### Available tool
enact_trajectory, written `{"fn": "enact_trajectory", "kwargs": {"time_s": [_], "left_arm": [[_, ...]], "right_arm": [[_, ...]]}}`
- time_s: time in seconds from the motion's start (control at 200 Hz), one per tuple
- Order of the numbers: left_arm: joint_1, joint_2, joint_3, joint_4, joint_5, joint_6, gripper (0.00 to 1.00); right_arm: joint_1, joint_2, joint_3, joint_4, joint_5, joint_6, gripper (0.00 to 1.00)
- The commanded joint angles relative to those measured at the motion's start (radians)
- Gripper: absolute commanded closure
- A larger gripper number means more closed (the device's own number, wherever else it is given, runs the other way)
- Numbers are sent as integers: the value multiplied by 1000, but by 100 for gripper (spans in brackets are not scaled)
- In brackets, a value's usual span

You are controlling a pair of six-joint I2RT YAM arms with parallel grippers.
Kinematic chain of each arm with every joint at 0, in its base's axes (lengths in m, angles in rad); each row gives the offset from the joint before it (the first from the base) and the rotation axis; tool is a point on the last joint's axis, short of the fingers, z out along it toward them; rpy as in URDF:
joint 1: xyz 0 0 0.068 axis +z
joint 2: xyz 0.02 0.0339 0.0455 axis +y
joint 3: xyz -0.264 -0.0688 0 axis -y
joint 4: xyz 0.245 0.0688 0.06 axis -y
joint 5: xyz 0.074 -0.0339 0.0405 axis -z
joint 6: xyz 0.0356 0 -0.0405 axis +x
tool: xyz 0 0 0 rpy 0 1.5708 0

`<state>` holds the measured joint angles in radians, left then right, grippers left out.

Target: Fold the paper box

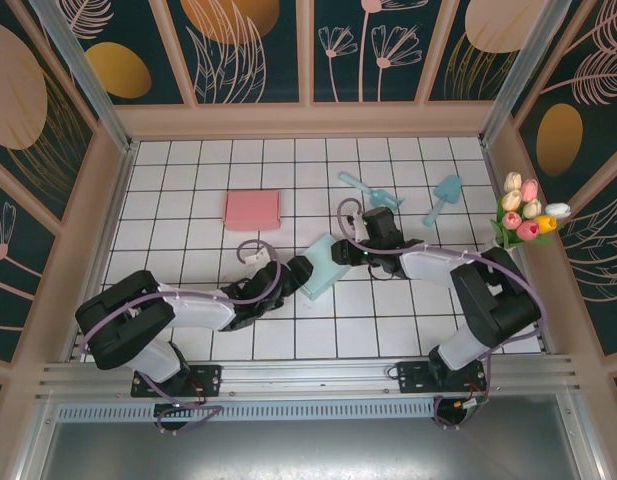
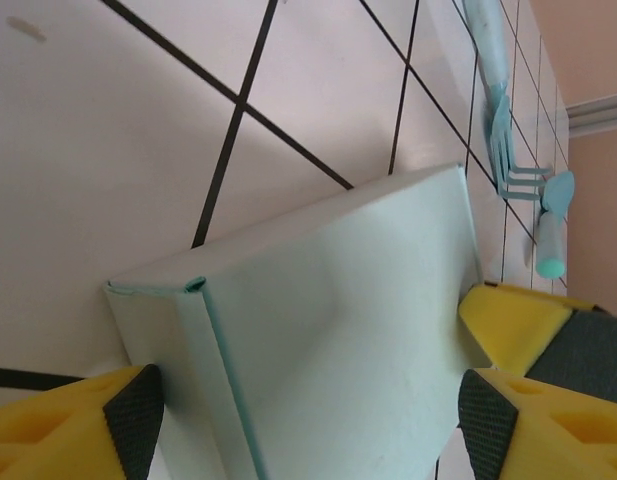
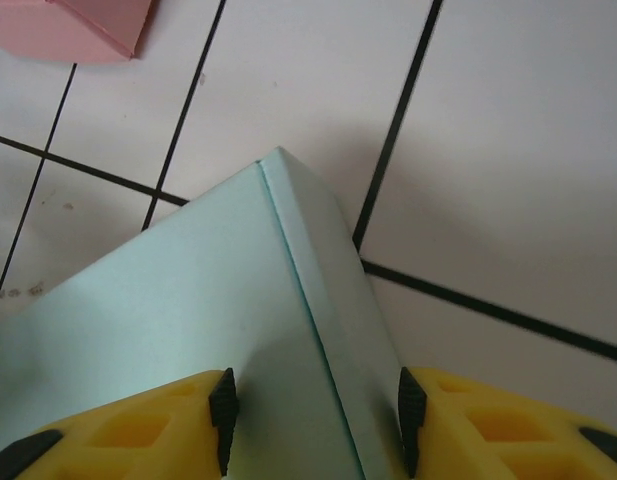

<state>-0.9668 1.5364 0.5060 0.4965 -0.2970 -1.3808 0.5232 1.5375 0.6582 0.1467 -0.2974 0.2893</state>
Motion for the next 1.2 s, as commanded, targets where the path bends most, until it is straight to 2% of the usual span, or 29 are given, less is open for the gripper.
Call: {"fn": "enact_trajectory", "kwargs": {"time_s": [0.0, 0.285, 0.58, 0.816, 1.196], "left_arm": [[-4, 2, 94, 8, -4, 49, 21], [16, 30, 220, -87, -31, 119, 21], [80, 116, 332, -101, 39, 178, 21], [129, 171, 460, -158, 69, 264, 21], [201, 388, 723, -261, 132, 338, 22]], "right_arm": [[11, -61, -55, 73, -86, 74, 53], [11, -228, -138, 159, -46, 191, 54], [9, -319, -99, 125, 31, 208, 54], [-6, -214, -1, 120, 43, 182, 53], [-48, 11, 110, 234, 34, 178, 53]]}}
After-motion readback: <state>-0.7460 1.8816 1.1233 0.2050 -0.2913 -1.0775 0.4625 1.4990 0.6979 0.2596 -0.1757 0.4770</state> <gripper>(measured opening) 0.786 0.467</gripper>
